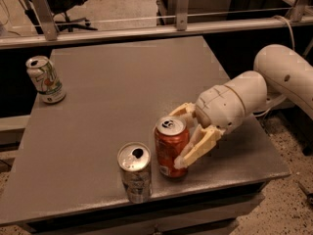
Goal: Move coke can near redbull can
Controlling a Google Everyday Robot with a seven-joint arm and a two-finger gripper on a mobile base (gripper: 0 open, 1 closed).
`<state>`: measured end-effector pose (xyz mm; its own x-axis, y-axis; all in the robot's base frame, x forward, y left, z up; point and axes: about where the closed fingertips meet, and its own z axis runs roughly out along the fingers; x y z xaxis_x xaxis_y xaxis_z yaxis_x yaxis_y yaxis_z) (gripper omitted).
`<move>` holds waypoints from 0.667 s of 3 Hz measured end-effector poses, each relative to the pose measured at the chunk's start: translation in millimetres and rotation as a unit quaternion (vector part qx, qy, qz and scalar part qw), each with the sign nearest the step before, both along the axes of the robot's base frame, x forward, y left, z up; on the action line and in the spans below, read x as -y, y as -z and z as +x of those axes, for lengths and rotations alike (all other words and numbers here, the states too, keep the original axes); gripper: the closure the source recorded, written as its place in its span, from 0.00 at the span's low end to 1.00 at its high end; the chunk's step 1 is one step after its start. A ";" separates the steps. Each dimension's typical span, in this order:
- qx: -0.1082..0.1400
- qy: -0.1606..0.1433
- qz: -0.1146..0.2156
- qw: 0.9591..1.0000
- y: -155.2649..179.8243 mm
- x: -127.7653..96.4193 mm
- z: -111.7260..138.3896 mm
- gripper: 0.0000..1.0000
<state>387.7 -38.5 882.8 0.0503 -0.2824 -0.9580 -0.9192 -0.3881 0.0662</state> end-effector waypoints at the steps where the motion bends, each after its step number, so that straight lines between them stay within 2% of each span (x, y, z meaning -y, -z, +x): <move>1: -0.004 -0.005 0.001 1.000 4.6 1.0 -2.1 0.00; 2: -0.004 -0.007 0.001 1.000 5.7 0.9 -2.5 0.00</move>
Offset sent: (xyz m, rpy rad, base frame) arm -0.0078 -0.0066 -0.0090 0.0027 0.0151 0.0401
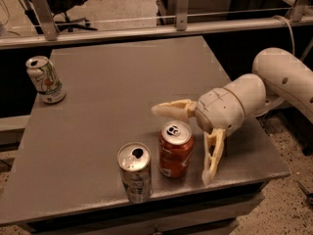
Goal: Move coke can near redbull can
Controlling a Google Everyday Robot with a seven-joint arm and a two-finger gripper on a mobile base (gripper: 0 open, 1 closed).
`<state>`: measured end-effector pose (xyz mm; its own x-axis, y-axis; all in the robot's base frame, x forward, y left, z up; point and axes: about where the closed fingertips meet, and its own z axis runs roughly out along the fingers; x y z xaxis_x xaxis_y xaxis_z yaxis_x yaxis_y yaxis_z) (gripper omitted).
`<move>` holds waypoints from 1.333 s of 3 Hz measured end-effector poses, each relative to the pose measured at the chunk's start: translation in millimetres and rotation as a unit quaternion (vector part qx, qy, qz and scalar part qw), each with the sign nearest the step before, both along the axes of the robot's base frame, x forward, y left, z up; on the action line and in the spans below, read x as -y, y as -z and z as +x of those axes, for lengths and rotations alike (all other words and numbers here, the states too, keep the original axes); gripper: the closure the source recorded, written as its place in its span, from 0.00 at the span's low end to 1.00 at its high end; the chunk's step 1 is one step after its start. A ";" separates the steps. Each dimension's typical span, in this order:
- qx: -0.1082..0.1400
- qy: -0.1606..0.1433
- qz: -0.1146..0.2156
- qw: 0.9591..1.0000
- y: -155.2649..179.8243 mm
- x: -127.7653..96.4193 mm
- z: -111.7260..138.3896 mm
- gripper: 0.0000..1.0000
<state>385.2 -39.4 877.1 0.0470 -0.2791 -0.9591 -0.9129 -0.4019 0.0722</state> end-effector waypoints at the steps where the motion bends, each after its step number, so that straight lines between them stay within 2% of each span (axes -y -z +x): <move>1: 0.033 0.020 -0.008 0.999 -21.6 6.0 10.3 0.00; 2: 0.088 0.043 -0.031 0.995 -74.8 16.5 27.1 0.00; 3: 0.142 0.091 -0.058 0.984 -139.0 43.6 46.7 0.00; 4: 0.177 0.121 -0.044 0.976 -169.8 53.9 58.8 0.00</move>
Offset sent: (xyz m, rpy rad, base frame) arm 0.0679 -0.0507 0.1897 -0.1009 -0.4092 -0.1834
